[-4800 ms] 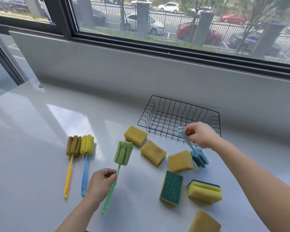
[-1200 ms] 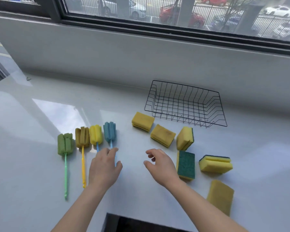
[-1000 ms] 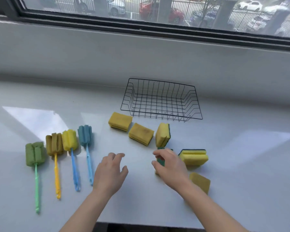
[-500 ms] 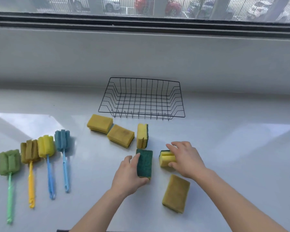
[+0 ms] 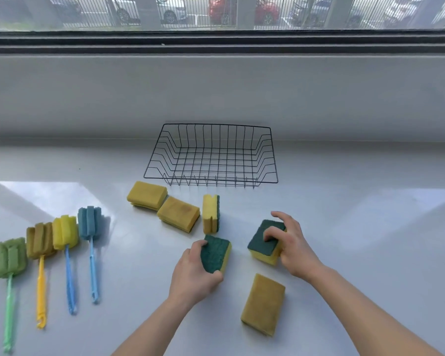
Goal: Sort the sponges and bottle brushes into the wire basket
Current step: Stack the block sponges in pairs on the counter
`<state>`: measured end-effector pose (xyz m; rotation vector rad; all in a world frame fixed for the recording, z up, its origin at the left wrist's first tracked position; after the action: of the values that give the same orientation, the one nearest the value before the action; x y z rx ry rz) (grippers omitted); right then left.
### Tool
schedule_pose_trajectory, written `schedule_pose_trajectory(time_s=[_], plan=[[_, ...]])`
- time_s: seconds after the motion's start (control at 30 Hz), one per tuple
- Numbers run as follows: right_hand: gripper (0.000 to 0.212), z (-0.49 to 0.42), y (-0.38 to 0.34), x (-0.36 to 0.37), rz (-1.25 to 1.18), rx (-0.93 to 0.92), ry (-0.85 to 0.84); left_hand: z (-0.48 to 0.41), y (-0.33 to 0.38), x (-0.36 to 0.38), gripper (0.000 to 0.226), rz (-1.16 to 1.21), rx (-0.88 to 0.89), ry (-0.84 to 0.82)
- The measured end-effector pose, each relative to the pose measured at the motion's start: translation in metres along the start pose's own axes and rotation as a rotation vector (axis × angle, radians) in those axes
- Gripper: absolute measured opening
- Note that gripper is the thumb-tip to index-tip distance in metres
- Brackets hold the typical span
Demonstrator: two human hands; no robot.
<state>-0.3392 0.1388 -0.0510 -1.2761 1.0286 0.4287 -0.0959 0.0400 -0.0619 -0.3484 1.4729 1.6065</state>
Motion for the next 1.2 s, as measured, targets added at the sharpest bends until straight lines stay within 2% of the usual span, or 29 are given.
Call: schedule_pose_trajectory(time_s=[0.1,0.2,0.27,0.4,0.5,0.57,0.67,0.73,0.9,1.07,1.2], plan=[[0.062,-0.002,0.021,-0.008,-0.065,0.095,-0.132,0.002,0.01,-0.001,0.079,0.081,0.006,0.005],[0.061,-0.002,0.033,-0.016,-0.18,0.189,-0.146,0.003,0.033,-0.001,0.074,0.172,0.027,0.03],[0.058,0.002,0.036,-0.019,-0.285,0.248,-0.082,0.003,0.055,0.003,0.073,0.221,0.051,0.034],[0.038,0.018,0.046,-0.021,-0.455,0.473,0.207,0.003,0.103,0.022,0.074,0.232,0.146,-0.005],[0.017,0.031,0.053,-0.013,-0.552,0.688,0.257,0.001,0.129,0.043,0.078,0.177,0.192,-0.022],[0.016,0.038,0.054,-0.009,-0.676,0.76,0.263,-0.001,0.138,0.056,0.076,0.122,0.214,-0.028],[0.03,0.039,0.048,-0.008,-0.793,0.741,0.248,0.0,0.137,0.069,0.07,0.046,0.255,-0.023],[0.031,0.037,0.044,-0.009,-0.811,0.724,0.237,0.001,0.132,0.074,0.068,0.02,0.266,-0.018],[0.02,0.021,0.036,-0.008,-0.703,0.689,0.247,0.0,0.126,0.077,0.074,0.17,0.195,-0.102],[0.03,-0.006,0.033,-0.02,-0.601,0.657,0.247,-0.005,0.124,0.071,0.072,0.368,0.08,-0.167],[0.033,-0.01,0.032,-0.019,-0.58,0.654,0.237,-0.01,0.111,0.061,0.065,0.317,0.087,-0.141]])
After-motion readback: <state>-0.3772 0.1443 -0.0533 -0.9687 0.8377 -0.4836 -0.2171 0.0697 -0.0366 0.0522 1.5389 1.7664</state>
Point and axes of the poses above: each hand's wrist, its own z-axis away from the middle knuckle, its own x-axis out of the palm, y = z × x, the point moved 4 cm from there along -z, towards the middle knuckle, and after that the axes turned 8 degrees about y, right-handed, at the moved point
